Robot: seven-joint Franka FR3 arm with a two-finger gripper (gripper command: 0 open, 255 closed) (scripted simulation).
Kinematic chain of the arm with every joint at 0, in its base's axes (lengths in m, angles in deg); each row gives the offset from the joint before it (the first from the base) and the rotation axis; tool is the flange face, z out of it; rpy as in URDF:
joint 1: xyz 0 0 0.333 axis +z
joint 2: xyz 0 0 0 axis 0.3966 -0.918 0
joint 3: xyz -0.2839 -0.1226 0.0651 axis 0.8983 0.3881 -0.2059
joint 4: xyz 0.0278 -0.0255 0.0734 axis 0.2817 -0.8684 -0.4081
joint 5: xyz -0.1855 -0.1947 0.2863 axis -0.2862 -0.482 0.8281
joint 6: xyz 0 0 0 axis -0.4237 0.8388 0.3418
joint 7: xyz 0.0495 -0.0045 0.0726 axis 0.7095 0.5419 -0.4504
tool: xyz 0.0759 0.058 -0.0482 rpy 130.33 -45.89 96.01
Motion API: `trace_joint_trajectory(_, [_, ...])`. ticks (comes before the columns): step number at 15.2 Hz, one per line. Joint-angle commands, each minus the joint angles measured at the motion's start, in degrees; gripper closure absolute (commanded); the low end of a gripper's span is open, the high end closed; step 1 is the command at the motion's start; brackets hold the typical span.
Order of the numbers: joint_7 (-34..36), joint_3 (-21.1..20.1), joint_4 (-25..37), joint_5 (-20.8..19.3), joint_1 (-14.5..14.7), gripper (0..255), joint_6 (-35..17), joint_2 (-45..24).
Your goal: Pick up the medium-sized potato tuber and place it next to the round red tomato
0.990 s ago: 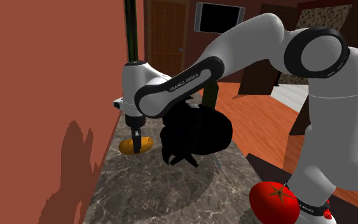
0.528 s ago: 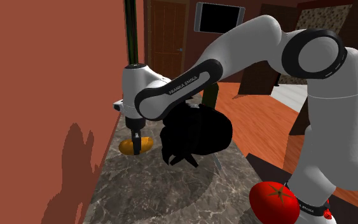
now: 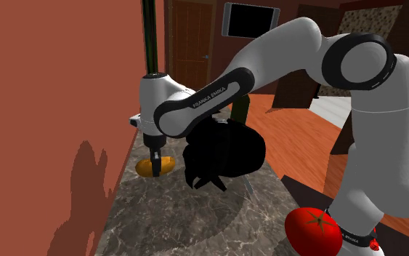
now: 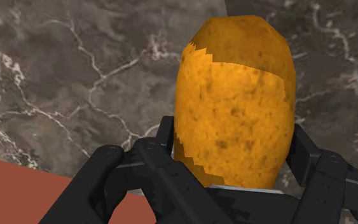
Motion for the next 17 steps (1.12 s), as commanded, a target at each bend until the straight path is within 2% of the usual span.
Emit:
trace_joint_trajectory(1, [0.0, 0.0, 0.0, 0.0, 0.0, 255, 0.0, 0.0])
trace_joint_trajectory(4, [0.0, 0.0, 0.0, 0.0, 0.0, 255, 0.0, 0.0])
trace_joint_trajectory(17, [-1.0, -0.6, 4.2, 1.4, -0.3, 255, 8.4, 4.3])
